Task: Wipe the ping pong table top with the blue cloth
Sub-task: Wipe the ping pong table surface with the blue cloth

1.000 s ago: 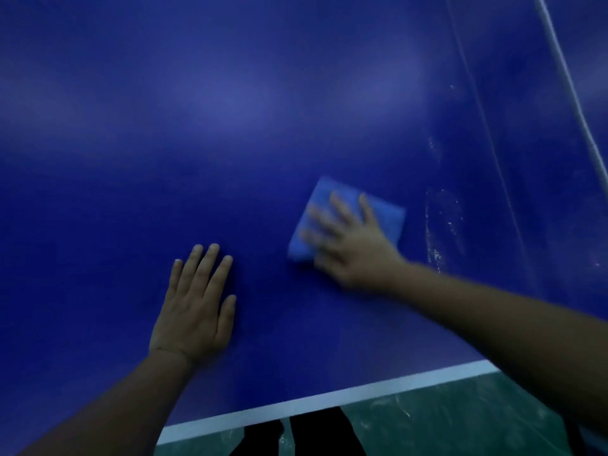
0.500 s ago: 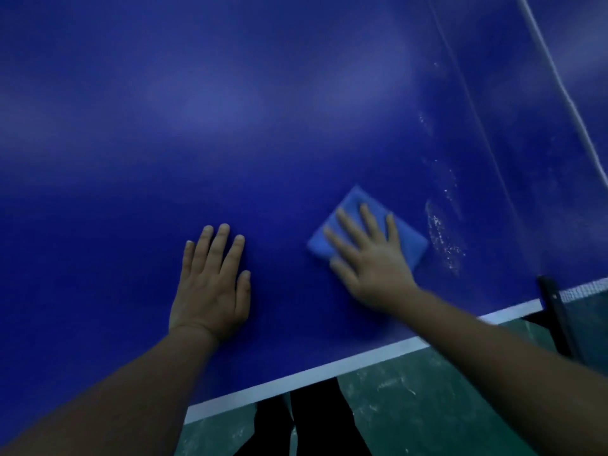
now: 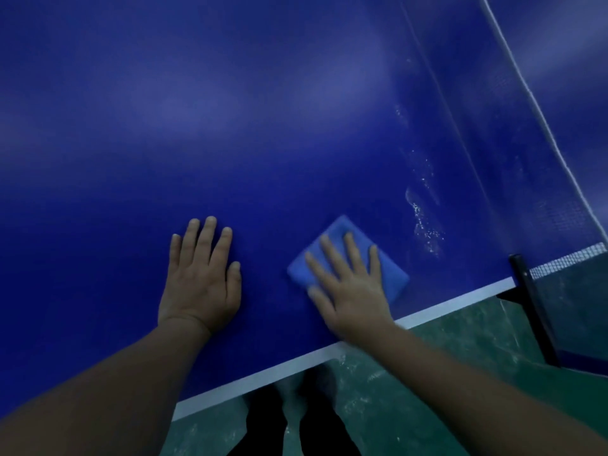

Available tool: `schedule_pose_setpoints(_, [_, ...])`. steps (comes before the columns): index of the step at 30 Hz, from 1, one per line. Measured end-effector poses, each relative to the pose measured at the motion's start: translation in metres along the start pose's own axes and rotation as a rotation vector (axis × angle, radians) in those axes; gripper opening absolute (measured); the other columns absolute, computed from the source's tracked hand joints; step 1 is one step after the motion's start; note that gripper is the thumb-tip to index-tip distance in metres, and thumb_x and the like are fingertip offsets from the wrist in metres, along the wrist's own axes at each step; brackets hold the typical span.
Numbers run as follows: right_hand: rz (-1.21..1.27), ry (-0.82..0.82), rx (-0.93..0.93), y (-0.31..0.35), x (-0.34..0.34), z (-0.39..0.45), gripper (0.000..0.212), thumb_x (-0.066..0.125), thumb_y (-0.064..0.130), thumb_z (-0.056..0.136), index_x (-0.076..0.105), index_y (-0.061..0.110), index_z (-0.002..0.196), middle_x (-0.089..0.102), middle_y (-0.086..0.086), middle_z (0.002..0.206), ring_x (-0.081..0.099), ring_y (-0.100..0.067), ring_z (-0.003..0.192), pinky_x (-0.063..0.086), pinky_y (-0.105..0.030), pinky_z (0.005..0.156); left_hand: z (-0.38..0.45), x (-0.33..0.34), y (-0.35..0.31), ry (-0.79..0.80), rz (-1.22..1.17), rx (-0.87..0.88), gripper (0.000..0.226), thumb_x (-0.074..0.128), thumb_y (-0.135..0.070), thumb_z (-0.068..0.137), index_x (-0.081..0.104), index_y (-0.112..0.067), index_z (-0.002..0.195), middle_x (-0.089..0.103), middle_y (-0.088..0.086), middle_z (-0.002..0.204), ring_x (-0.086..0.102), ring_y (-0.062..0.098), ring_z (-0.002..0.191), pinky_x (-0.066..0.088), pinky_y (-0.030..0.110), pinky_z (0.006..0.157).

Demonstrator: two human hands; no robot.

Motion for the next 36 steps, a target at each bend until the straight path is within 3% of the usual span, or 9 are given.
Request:
schedule_pose_setpoints(4, [-0.064, 0.117, -0.311, -0.024, 0.0, -0.007, 0.054, 0.03, 0.058, 0.102, 0.032, 0.041, 0.153, 0.019, 0.004, 0.165, 0.014, -0.034, 0.153, 0.009, -0.067, 0.117, 0.0, 0.0, -0.001, -0.017, -0.006, 0.013, 0.071, 0.019, -0.048, 0.094, 0.033, -0.012, 0.153, 0.017, 0.011, 0.164, 0.004, 0.027, 0.153, -0.001, 0.049, 0.123])
schedule_pose_setpoints(10, [0.052, 0.012, 0.302, -0.032, -0.013, 0.119, 0.057, 0.026, 0.058, 0.1, 0.019, 0.045, 0.155, 0.006, 0.01, 0.168, -0.003, -0.027, 0.154, -0.005, -0.063, 0.118, -0.003, -0.007, 0.002, -0.045, -0.091, 0.035, 0.077, 0.018, -0.053, 0.09, 0.033, -0.012, 0.153, 0.017, 0.008, 0.165, 0.004, 0.023, 0.153, -0.005, 0.041, 0.124])
schedule_pose_setpoints(14, [0.024, 0.07, -0.324, 0.104, 0.012, 0.034, 0.054, 0.029, 0.055, 0.099, 0.037, 0.04, 0.151, 0.024, 0.003, 0.164, 0.013, -0.034, 0.152, 0.004, -0.068, 0.116, -0.04, -0.02, 0.038, -0.125, -0.154, -0.055, 0.066, 0.033, -0.04, 0.091, 0.044, -0.003, 0.146, 0.032, 0.016, 0.158, 0.02, 0.031, 0.15, 0.006, 0.044, 0.124])
schedule_pose_setpoints(17, [-0.018, 0.175, -0.548, 0.091, 0.014, -0.045, 0.051, 0.034, 0.055, 0.102, 0.036, 0.042, 0.151, 0.027, 0.004, 0.164, 0.014, -0.034, 0.153, 0.004, -0.066, 0.118, -0.099, -0.021, 0.066, -0.192, -0.133, -0.128, 0.063, 0.034, -0.037, 0.092, 0.048, 0.001, 0.141, 0.039, 0.02, 0.153, 0.027, 0.038, 0.146, 0.013, 0.052, 0.122])
schedule_pose_setpoints(23, [0.042, 0.073, 0.415, -0.06, -0.016, 0.013, 0.057, 0.03, 0.053, 0.103, 0.017, 0.042, 0.157, 0.004, 0.01, 0.168, -0.005, -0.024, 0.154, -0.003, -0.061, 0.12, -0.159, -0.008, 0.085, -0.183, -0.101, -0.218, 0.065, 0.033, -0.039, 0.091, 0.049, 0.0, 0.14, 0.038, 0.02, 0.153, 0.027, 0.038, 0.145, 0.011, 0.054, 0.121])
schedule_pose_setpoints(25, [0.045, 0.025, 0.398, -0.014, -0.01, 0.011, 0.056, 0.032, 0.053, 0.102, 0.022, 0.042, 0.156, 0.007, 0.009, 0.168, -0.001, -0.027, 0.154, -0.002, -0.063, 0.119, -0.161, -0.005, 0.086, -0.177, -0.089, -0.225, 0.066, 0.032, -0.041, 0.091, 0.048, 0.0, 0.141, 0.036, 0.021, 0.154, 0.025, 0.038, 0.146, 0.009, 0.053, 0.122])
schedule_pose_setpoints(29, [-0.055, 0.168, -0.253, 0.068, 0.016, -0.038, 0.054, 0.025, 0.057, 0.102, 0.027, 0.042, 0.154, 0.02, 0.006, 0.165, 0.007, -0.029, 0.154, -0.001, -0.06, 0.12, -0.157, 0.0, 0.085, -0.159, -0.047, -0.208, 0.067, 0.03, -0.042, 0.092, 0.046, -0.001, 0.143, 0.033, 0.02, 0.156, 0.021, 0.038, 0.147, 0.007, 0.055, 0.122])
schedule_pose_setpoints(33, [0.014, 0.086, 0.378, -0.069, -0.011, -0.028, 0.056, 0.033, 0.053, 0.103, 0.018, 0.043, 0.157, 0.004, 0.01, 0.168, -0.005, -0.022, 0.154, -0.003, -0.058, 0.121, -0.158, 0.003, 0.084, -0.14, -0.022, -0.211, 0.069, 0.028, -0.044, 0.092, 0.044, -0.002, 0.145, 0.031, 0.021, 0.157, 0.019, 0.038, 0.148, 0.007, 0.055, 0.122])
schedule_pose_setpoints(36, [0.063, 0.017, 0.62, -0.054, -0.011, -0.026, 0.056, 0.031, 0.051, 0.102, 0.021, 0.041, 0.157, 0.003, 0.008, 0.168, -0.003, -0.025, 0.154, -0.002, -0.063, 0.119, -0.157, 0.003, 0.083, -0.123, -0.026, -0.209, 0.07, 0.028, -0.044, 0.092, 0.043, -0.001, 0.145, 0.03, 0.021, 0.157, 0.019, 0.039, 0.148, 0.009, 0.056, 0.121])
Point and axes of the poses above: each hand's wrist, its own z-axis towards the middle knuckle, its own x-axis out of the palm, y = z × x, the point moved 9 cm from there along z, towards the middle knuckle
